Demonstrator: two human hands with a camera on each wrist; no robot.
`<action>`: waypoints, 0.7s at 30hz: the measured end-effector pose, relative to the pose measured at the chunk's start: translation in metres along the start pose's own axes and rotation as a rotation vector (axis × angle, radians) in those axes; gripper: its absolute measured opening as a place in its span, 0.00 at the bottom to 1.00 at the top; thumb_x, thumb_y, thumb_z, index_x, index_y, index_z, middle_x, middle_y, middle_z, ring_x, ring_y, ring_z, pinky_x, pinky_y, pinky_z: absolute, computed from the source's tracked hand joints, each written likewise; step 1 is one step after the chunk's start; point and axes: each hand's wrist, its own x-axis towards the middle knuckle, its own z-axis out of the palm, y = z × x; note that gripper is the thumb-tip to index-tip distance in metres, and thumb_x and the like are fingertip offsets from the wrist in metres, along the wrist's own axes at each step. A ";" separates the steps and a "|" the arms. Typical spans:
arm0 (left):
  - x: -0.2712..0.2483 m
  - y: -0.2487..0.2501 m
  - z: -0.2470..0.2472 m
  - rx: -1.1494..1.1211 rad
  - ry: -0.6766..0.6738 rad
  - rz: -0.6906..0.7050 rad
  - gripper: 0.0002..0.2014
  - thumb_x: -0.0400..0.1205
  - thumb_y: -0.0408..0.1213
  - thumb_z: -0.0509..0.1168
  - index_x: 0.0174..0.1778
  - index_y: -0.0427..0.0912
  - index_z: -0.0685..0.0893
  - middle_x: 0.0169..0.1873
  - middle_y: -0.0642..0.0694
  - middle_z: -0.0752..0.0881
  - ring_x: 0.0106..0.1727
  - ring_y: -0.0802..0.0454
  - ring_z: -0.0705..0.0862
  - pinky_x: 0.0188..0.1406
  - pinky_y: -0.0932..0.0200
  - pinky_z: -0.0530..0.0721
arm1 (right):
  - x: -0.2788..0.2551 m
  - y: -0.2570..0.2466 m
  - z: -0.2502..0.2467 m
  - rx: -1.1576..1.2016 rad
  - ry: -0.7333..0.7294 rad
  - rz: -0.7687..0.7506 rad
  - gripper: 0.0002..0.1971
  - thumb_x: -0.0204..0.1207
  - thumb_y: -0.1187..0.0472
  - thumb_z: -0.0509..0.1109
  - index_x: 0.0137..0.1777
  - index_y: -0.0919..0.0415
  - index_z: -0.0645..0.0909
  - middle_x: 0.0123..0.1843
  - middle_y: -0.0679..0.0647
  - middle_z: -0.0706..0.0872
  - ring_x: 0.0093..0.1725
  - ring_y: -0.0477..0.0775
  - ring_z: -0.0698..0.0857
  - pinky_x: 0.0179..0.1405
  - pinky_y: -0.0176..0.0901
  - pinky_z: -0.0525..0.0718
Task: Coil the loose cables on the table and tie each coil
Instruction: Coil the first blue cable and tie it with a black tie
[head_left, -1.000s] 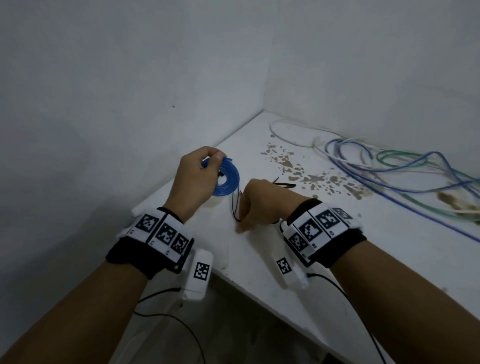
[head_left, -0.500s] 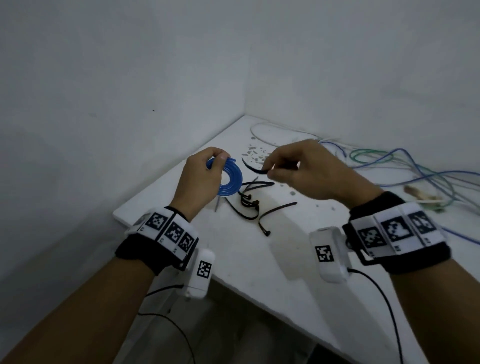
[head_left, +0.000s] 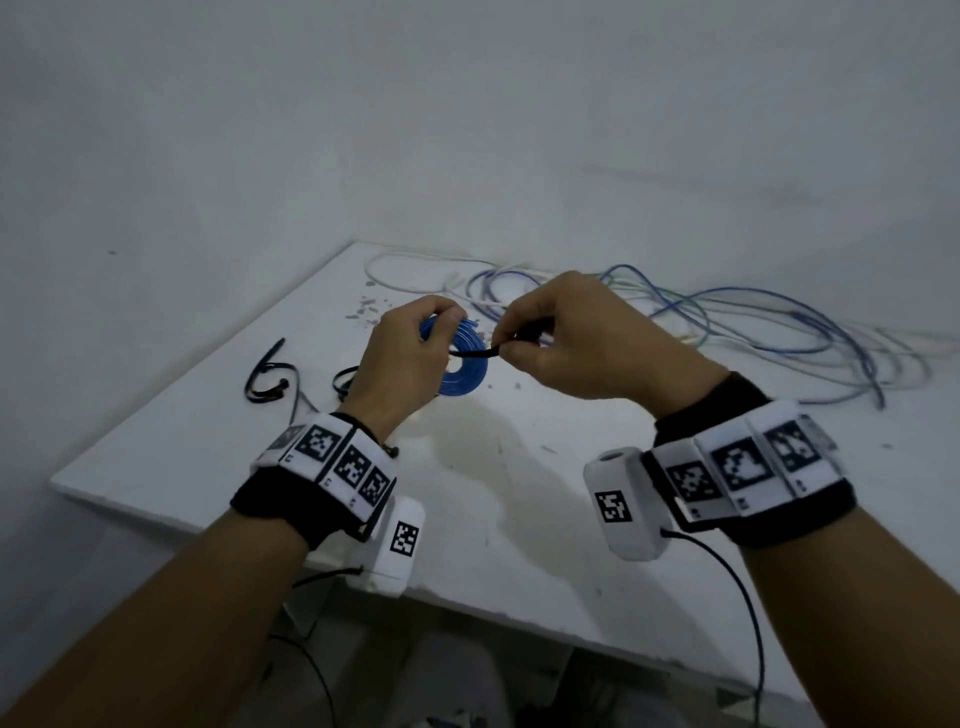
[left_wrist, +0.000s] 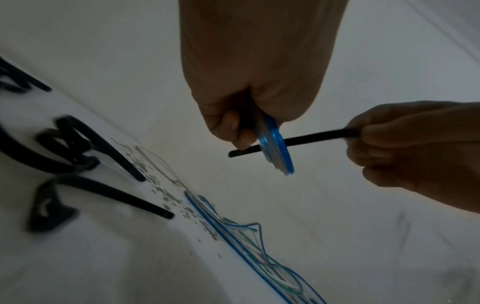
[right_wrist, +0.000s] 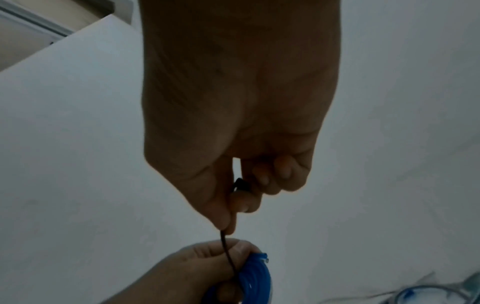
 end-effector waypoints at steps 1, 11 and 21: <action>-0.002 0.007 0.006 -0.013 -0.044 0.008 0.10 0.88 0.41 0.62 0.49 0.43 0.87 0.37 0.49 0.86 0.36 0.52 0.81 0.47 0.43 0.87 | -0.002 0.004 0.001 -0.060 0.042 0.018 0.08 0.75 0.64 0.71 0.44 0.56 0.92 0.34 0.47 0.89 0.35 0.46 0.85 0.40 0.45 0.86; -0.013 0.043 0.042 -0.226 -0.421 -0.074 0.05 0.83 0.42 0.69 0.53 0.51 0.88 0.41 0.39 0.89 0.35 0.53 0.83 0.41 0.59 0.83 | -0.022 0.046 -0.016 0.264 0.224 0.258 0.17 0.69 0.66 0.80 0.57 0.57 0.84 0.43 0.51 0.91 0.35 0.46 0.87 0.34 0.40 0.87; -0.013 0.055 0.071 -0.474 -0.325 -0.100 0.04 0.84 0.36 0.68 0.51 0.48 0.87 0.41 0.50 0.90 0.41 0.52 0.85 0.43 0.59 0.85 | -0.056 0.066 0.024 1.038 0.012 0.720 0.19 0.85 0.53 0.66 0.59 0.72 0.84 0.49 0.61 0.93 0.38 0.51 0.92 0.31 0.38 0.87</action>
